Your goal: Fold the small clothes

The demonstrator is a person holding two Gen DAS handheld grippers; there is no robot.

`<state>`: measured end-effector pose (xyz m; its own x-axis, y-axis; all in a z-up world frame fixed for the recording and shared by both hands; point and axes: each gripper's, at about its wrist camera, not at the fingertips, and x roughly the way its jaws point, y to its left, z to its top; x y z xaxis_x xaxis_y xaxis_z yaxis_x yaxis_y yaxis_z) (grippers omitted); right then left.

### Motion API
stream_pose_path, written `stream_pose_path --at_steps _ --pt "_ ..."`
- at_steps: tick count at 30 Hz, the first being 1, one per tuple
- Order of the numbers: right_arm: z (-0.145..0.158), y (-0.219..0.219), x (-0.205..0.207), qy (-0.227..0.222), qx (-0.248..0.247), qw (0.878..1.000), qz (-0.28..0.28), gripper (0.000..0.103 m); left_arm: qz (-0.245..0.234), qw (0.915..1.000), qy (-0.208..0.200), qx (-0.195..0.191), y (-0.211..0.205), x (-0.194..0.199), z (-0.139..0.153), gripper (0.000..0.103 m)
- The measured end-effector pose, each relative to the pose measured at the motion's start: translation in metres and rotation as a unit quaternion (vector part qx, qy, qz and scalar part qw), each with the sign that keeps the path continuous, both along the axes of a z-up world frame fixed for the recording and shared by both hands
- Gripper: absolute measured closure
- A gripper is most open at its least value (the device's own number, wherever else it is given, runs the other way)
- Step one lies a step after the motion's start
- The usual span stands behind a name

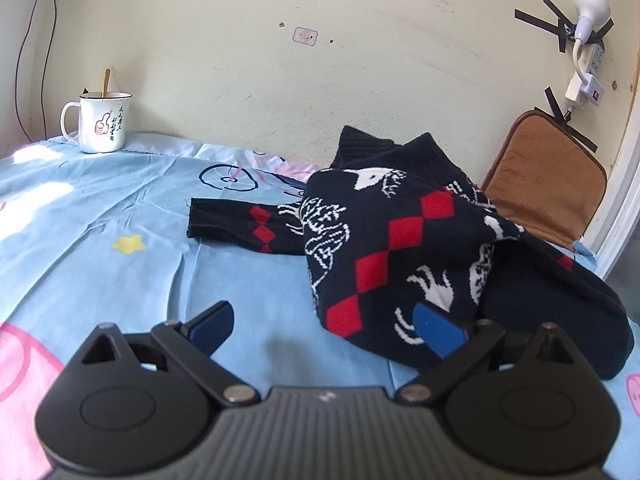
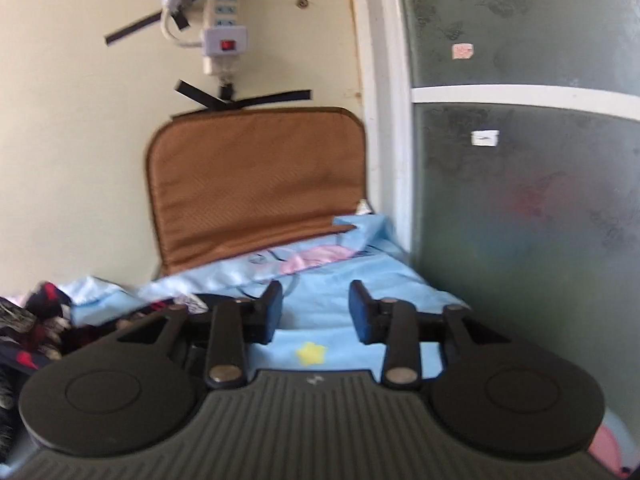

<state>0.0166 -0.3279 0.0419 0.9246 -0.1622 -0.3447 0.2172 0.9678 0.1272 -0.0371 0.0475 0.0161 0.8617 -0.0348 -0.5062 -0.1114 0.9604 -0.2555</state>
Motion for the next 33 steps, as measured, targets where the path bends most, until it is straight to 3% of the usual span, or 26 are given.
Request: stream_pose_path --at_steps 2,5,9,11,15,16,18,19,21,23,27,30,31,32,33 --pt "0.004 0.030 0.006 -0.007 -0.001 0.998 0.064 0.057 0.000 1.0000 -0.002 -0.002 0.001 -0.001 0.000 0.003" --pt "0.008 0.093 0.026 0.004 -0.009 0.981 0.195 0.050 0.002 0.9999 -0.008 -0.010 0.004 -0.002 0.001 0.003" --pt "0.010 0.173 0.041 0.014 -0.045 0.940 0.338 0.038 0.020 0.9987 -0.009 -0.045 0.021 -0.001 0.000 0.003" --pt "0.009 0.207 0.047 0.015 -0.085 0.920 0.381 0.032 0.036 0.9974 -0.011 -0.062 0.030 0.000 -0.001 0.003" --pt "0.001 0.254 0.064 0.052 -0.138 0.887 0.437 0.033 0.067 0.9943 -0.019 -0.081 0.044 -0.002 -0.001 0.003" --pt "-0.003 0.262 0.068 0.068 -0.147 0.880 0.447 0.035 0.073 0.9938 -0.022 -0.081 0.046 -0.003 0.000 0.003" --pt "-0.013 0.274 0.072 0.108 -0.165 0.865 0.461 0.066 0.084 0.9931 -0.027 -0.078 0.047 -0.004 0.002 0.003" --pt "-0.016 0.276 0.072 0.124 -0.169 0.861 0.463 0.090 0.088 0.9928 -0.028 -0.077 0.048 -0.004 0.002 0.003" --pt "-0.008 0.264 0.060 0.125 -0.124 0.858 0.483 0.091 0.101 0.9913 -0.030 -0.078 0.051 -0.006 0.003 0.003" --pt "0.019 0.239 0.044 0.086 -0.058 0.860 0.500 0.091 0.119 0.9889 -0.034 -0.083 0.056 -0.008 0.003 0.003" --pt "0.077 0.144 0.004 -0.046 0.099 0.862 0.495 0.091 0.124 0.9879 -0.027 -0.090 0.061 -0.007 0.001 0.003" --pt "0.069 0.061 -0.019 -0.126 0.201 0.855 0.462 0.090 0.115 0.9895 -0.025 -0.083 0.057 -0.007 0.001 0.003" --pt "0.058 0.040 -0.021 -0.119 0.226 0.860 0.442 0.086 0.113 0.9902 -0.024 -0.079 0.055 -0.006 0.001 0.003" --pt "0.046 0.022 -0.021 -0.099 0.240 0.876 0.407 0.078 0.108 0.9911 -0.022 -0.075 0.053 -0.006 0.001 0.003" --pt "0.032 0.007 -0.022 -0.068 0.235 0.905 0.349 0.072 0.104 0.9918 -0.021 -0.071 0.051 -0.006 0.001 0.003"
